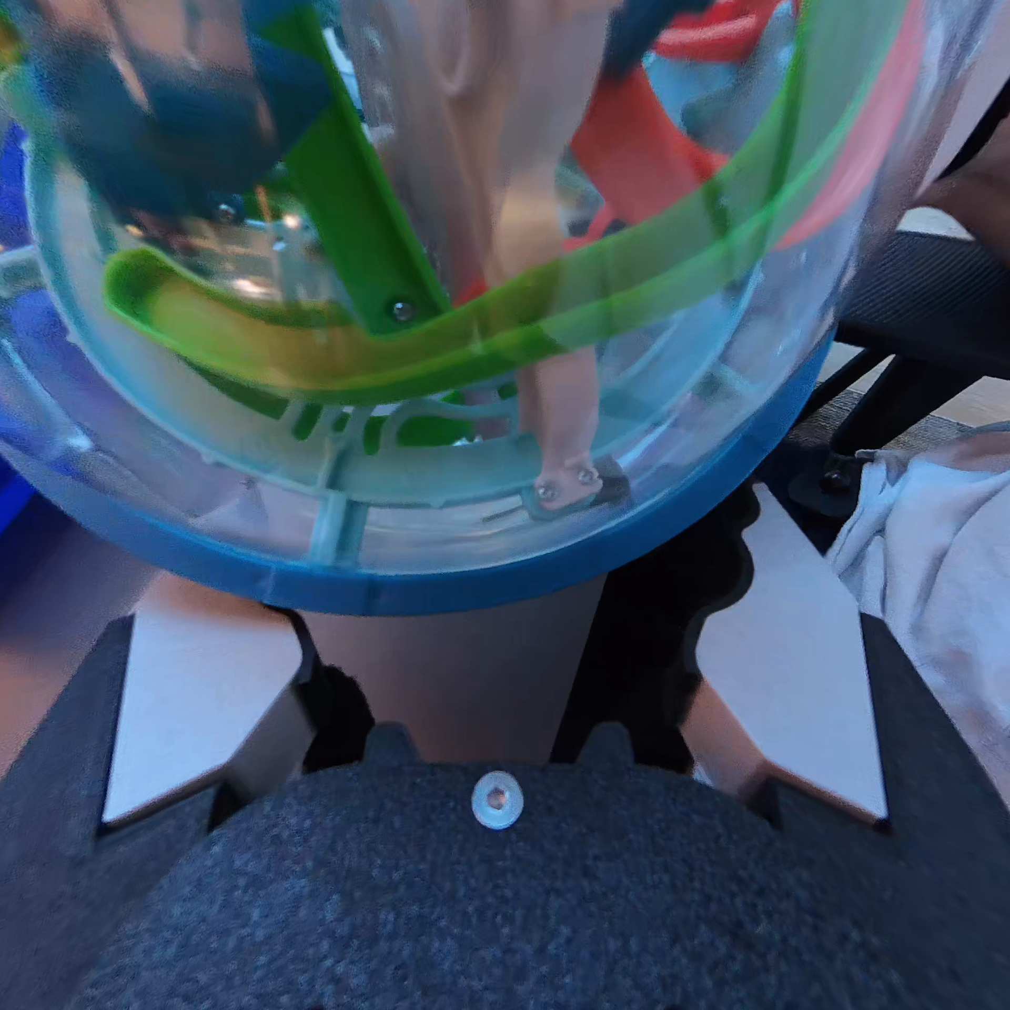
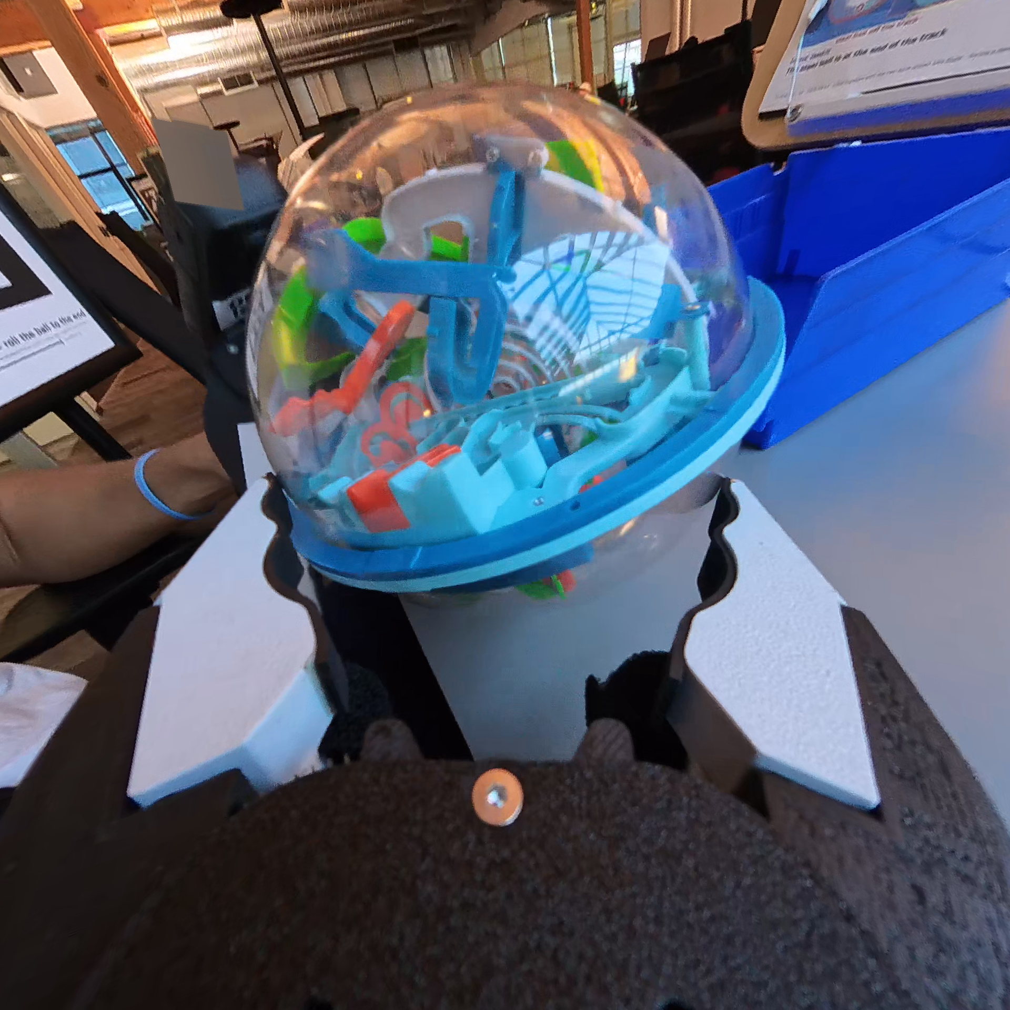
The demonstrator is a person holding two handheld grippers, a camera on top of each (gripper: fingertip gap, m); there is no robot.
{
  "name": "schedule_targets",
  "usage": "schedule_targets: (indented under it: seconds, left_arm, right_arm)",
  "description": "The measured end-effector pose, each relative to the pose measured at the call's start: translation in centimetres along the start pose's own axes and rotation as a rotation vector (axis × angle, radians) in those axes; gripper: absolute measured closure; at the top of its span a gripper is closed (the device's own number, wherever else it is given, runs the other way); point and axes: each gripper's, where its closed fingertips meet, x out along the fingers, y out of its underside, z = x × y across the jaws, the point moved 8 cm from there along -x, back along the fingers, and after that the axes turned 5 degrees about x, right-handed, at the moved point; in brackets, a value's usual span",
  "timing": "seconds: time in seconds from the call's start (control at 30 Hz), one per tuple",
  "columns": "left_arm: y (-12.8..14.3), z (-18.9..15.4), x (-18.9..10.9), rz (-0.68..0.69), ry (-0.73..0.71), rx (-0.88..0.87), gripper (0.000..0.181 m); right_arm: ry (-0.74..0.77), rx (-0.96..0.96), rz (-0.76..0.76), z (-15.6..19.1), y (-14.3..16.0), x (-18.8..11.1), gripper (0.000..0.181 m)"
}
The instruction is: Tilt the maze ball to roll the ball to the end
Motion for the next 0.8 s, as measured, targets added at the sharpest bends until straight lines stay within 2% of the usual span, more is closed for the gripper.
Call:
schedule_targets:
  seconds: [0.23,0.4,0.53,0.67,0.8]
  left_arm:
    - [-0.3,-1.6,1.2,-0.001,0.073,-0.014,0.025]
    - [-0.1,-2.0,1.6,0.024,0.082,-0.002,0.030]
    - [0.3,-2.2,1.9,0.077,0.099,0.003,0.029]
    - [0.4,-2.8,2.0,0.102,0.132,0.035,0.032]
    - [1.4,-3.1,1.0,0.218,0.177,0.102,0.035]
  right_arm:
    - [0.002,0.021,-0.071,-0.2,-1.4,-1.4,0.034]
    - [0.041,0.024,-0.047,-1.2,-1.1,-1.6,0.034]
    - [0.029,0.096,-0.034,-2.2,-0.6,-1.6,0.033]
    - [0.030,0.074,-0.064,-2.4,-0.7,-1.7,0.033]
    - [0.027,0.046,-0.064,-2.2,-0.7,-1.6,0.034]
